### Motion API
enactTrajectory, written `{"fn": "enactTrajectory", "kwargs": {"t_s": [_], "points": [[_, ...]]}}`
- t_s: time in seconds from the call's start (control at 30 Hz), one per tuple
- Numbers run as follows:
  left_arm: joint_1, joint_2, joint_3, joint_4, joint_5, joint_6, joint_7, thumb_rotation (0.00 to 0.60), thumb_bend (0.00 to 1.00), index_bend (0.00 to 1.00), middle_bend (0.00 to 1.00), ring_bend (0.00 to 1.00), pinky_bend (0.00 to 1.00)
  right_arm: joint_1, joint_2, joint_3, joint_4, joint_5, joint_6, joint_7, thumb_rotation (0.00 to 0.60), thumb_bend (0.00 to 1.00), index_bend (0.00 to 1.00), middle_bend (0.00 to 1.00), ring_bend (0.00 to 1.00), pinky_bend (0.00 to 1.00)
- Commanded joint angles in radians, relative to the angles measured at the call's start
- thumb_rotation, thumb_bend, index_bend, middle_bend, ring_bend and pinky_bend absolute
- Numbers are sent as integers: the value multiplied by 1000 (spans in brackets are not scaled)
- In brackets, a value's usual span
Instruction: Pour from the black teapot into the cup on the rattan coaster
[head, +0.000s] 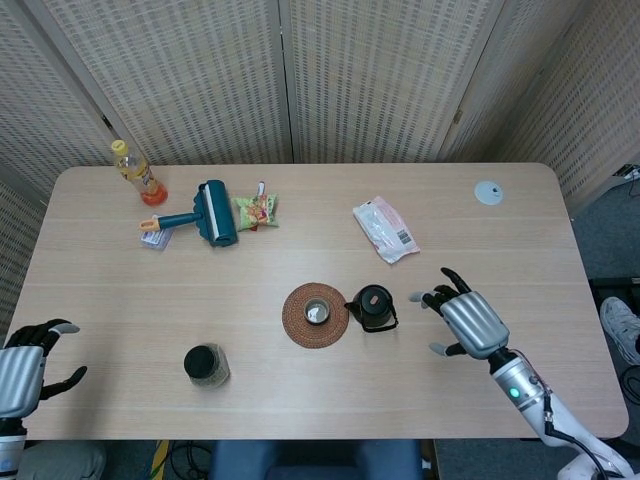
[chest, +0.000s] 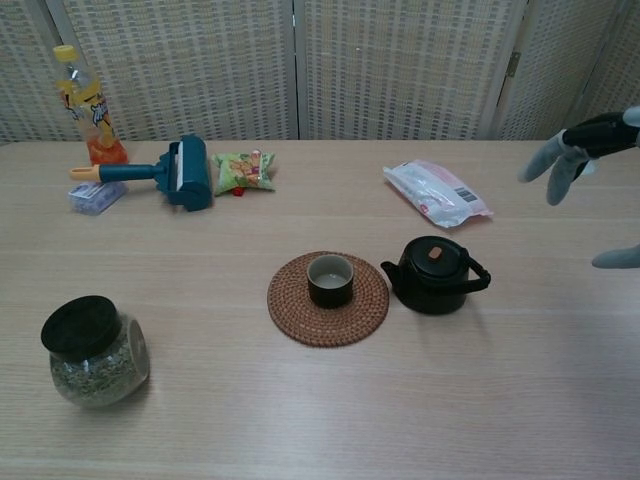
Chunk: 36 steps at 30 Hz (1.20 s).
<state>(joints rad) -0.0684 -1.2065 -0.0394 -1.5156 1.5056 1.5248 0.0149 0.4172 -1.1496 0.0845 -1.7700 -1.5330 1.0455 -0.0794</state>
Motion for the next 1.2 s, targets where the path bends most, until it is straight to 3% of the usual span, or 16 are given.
{"fn": "enactTrajectory", "kwargs": {"t_s": [0.03,0.57,1.2], "points": [[0,-1,1,2,0,-1,-1,600,183,338,286,297,219,28,-20,5,-5,24,-39,-11,600,1,296,391,268,0],[1,-3,3,4,5,-3,-3,600,183,338,286,297,219,108,-124,7,49,120,-115,-111,600,0,355,422,268,0],[1,-4,2,13,5,-3,-16,600,183,338,286,297,220,167,-233,-1,116,213,-156,-188,600,0,358,424,297,0]]}}
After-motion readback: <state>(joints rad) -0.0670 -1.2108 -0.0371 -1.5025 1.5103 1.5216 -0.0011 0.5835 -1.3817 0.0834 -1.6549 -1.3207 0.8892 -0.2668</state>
